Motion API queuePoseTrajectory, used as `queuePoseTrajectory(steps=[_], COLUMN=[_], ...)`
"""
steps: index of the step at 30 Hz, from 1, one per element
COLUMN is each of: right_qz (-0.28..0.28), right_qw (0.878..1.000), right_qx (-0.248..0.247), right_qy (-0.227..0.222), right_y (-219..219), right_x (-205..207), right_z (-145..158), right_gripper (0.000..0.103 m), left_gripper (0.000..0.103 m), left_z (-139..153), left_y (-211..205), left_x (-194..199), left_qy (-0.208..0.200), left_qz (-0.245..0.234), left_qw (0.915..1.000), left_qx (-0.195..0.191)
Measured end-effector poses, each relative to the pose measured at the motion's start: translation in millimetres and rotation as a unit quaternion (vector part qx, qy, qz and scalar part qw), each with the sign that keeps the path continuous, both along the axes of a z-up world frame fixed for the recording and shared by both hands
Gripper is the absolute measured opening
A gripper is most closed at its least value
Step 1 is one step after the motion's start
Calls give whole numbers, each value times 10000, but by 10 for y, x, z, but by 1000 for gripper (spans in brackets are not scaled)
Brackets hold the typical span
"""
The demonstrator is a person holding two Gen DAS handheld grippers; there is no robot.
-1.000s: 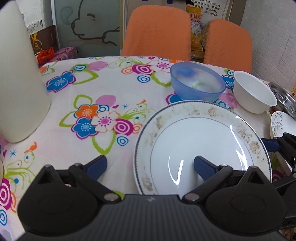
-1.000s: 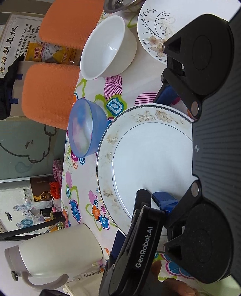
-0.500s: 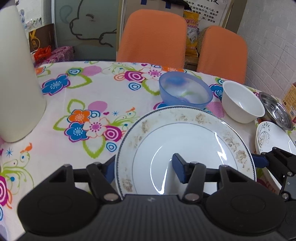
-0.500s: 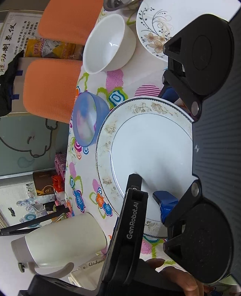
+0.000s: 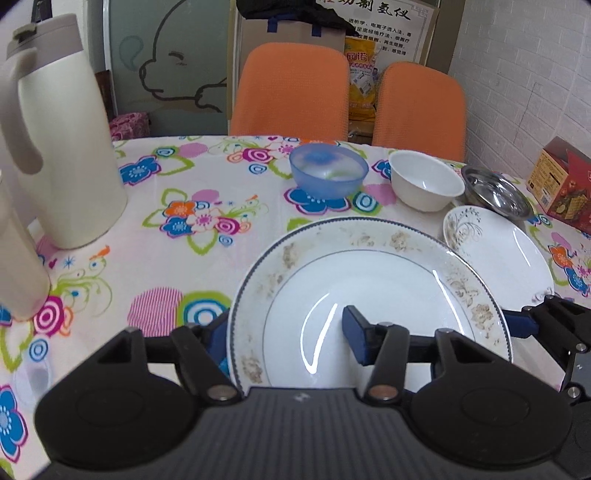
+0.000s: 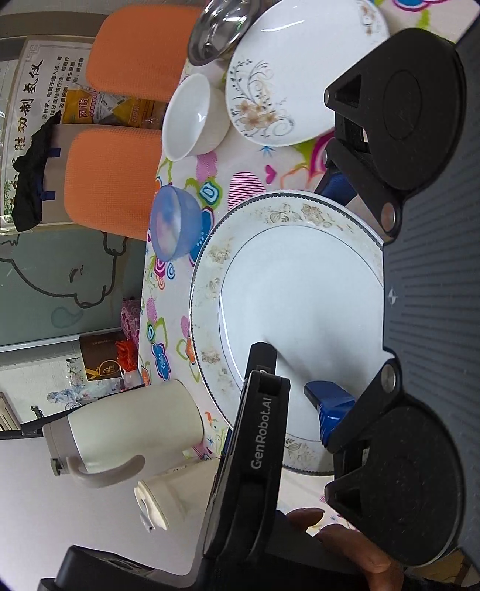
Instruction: Organize plates and bowls
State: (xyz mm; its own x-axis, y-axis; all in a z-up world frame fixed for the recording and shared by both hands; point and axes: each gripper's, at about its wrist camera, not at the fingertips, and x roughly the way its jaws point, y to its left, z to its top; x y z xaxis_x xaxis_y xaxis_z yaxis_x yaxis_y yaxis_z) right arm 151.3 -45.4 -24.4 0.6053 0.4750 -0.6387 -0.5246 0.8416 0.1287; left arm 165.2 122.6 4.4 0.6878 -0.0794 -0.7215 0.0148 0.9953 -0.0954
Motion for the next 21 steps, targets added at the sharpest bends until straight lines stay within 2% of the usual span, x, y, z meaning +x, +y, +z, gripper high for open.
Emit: queuePoseTrajectory(steps=[5, 8, 14, 19, 21], right_qz=[-51, -66, -56, -295, -415], right_qw=[9999, 9998, 9999, 9993, 9979], right_qx=[6, -37, -27, 100, 100], right_qy=[142, 161, 84, -192, -484], right_y=[-43, -46, -47, -165, -219], right_x=[-369, -509, -594, -652, -691], right_z=[-110, -192, -279, -210, -149], right_gripper=[85, 85, 84, 83, 84], left_gripper=[53, 53, 54, 72, 72], left_z=[-130, -238, -334, -238, -185], left_y=[-58, -46, -116, -107, -101], left_x=[-440, -568, -640, -699, -702], left_qy=[107, 172, 40, -291, -405], left_qz=[37, 54, 9, 34, 71], left_qw=[9999, 9998, 9996, 9991, 9984], left_qx=[-8, -83, 286, 319, 393])
